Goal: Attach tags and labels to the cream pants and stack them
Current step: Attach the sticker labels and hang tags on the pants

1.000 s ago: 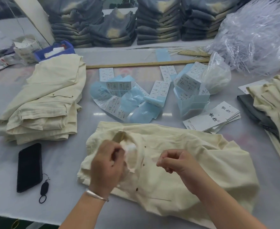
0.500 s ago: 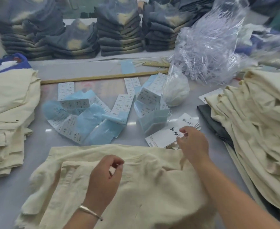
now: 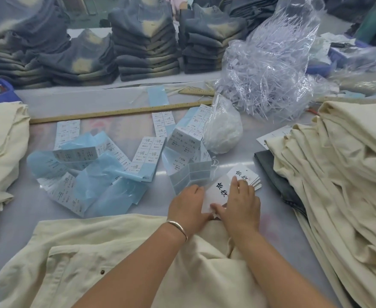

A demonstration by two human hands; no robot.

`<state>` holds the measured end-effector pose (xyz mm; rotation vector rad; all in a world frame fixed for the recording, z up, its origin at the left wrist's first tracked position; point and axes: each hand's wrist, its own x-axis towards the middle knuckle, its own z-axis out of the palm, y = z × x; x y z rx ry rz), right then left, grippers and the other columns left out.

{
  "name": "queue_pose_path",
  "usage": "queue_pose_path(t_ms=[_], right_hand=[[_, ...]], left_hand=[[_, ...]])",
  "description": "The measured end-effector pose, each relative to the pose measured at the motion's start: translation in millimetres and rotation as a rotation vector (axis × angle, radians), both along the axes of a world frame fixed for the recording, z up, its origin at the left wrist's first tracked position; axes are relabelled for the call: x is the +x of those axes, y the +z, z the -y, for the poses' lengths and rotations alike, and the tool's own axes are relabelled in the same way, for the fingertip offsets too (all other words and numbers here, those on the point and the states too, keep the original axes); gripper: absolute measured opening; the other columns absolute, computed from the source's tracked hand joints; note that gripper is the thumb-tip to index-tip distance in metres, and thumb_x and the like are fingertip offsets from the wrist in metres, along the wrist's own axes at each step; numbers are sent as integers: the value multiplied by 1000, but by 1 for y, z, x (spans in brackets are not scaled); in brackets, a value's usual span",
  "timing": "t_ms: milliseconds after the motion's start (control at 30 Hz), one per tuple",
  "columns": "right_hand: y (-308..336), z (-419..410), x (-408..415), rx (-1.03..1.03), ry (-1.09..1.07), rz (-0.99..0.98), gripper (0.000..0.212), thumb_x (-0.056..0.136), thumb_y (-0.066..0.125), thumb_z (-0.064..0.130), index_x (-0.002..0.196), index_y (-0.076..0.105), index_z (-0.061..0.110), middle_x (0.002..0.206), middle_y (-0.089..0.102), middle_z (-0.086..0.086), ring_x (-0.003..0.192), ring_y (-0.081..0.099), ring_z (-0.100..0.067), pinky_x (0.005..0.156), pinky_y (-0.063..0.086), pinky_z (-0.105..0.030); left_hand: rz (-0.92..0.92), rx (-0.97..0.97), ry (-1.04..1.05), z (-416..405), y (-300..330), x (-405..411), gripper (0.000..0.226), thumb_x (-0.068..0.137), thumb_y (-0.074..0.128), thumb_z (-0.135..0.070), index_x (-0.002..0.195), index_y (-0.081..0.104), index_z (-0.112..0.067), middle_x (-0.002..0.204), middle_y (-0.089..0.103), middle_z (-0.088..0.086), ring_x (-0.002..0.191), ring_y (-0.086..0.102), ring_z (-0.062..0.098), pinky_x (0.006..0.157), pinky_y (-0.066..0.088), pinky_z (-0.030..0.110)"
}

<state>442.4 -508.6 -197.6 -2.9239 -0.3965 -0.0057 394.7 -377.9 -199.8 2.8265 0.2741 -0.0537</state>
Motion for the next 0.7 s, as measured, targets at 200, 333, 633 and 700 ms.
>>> queue_pose_path(t_ms=[200,333,633,700], right_hand=[[-4,1,-5,77,38,50,94,80,63,58,150,23,9,142,40,-3,125,39,-22,93,36,-33],[-3,3,-6,153,69,69,90,72,78,42,145,39,7,137,50,-9,121,48,-28,92,39,-38],[10,9,4,1425,-199,-357,61,86,68,4,139,40,17,111,59,4,90,64,-5,74,52,-19],[9,14,14,1584,-250,-466,31,94,58,5,123,53,14,103,65,-2,86,68,-15,73,56,-26]], left_hand=[[88,35,-45,0,-5,-1,66,85,58,-56,136,44,-17,125,53,-2,116,50,17,85,43,27],[122,66,-50,3,-7,-1,68,84,51,-63,134,45,-17,123,57,0,114,51,18,84,44,28],[209,-61,23,9,6,14,58,73,63,-63,109,56,-18,103,63,-1,102,56,19,74,43,28],[234,-266,100,11,15,24,49,67,68,-57,98,57,-21,87,62,-7,88,59,17,67,40,25]])
